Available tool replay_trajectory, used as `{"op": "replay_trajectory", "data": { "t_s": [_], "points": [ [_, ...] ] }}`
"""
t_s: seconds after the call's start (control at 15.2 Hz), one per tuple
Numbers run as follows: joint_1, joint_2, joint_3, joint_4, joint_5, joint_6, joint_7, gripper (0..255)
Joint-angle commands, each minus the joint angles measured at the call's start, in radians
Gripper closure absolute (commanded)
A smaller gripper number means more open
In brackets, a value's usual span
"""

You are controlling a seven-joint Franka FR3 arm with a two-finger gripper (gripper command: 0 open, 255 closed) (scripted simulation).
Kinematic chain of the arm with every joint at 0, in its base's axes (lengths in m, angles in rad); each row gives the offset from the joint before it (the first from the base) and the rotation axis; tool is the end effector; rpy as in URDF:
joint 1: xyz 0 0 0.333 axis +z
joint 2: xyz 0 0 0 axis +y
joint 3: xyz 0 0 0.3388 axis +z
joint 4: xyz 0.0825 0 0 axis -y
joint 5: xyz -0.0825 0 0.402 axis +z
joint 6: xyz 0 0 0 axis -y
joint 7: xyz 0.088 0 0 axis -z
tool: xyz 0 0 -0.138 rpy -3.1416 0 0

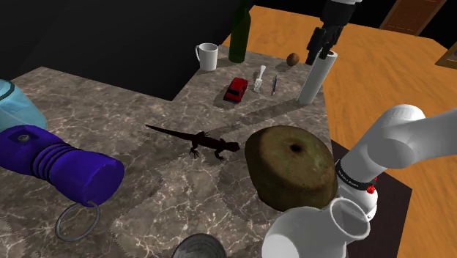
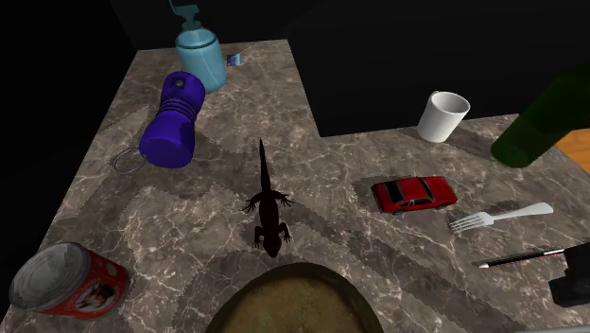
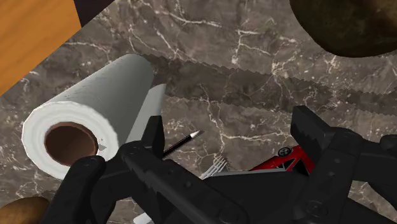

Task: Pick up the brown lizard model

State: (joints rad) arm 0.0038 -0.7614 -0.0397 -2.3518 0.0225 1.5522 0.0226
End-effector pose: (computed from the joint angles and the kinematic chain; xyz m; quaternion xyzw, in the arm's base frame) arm 0.3121 -0.0111 0.5684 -0.9992 0.0235 0.0193 0.0250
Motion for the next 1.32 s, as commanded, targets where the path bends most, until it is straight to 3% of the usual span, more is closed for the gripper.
{"op": "replay_trajectory", "data": {
  "t_s": [0.0, 0.66, 1.25],
  "points": [
    [0.0, 0.0, 0.0, 0.0, 0.0, 0.0, 0.0, 0],
    [0.071, 0.231, 0.212, 0.095, 0.102, 0.064, 0.236, 0],
    [0.118, 0.523, 0.376, 0.279, 0.119, 0.106, 0.451, 0]
  ]
}}
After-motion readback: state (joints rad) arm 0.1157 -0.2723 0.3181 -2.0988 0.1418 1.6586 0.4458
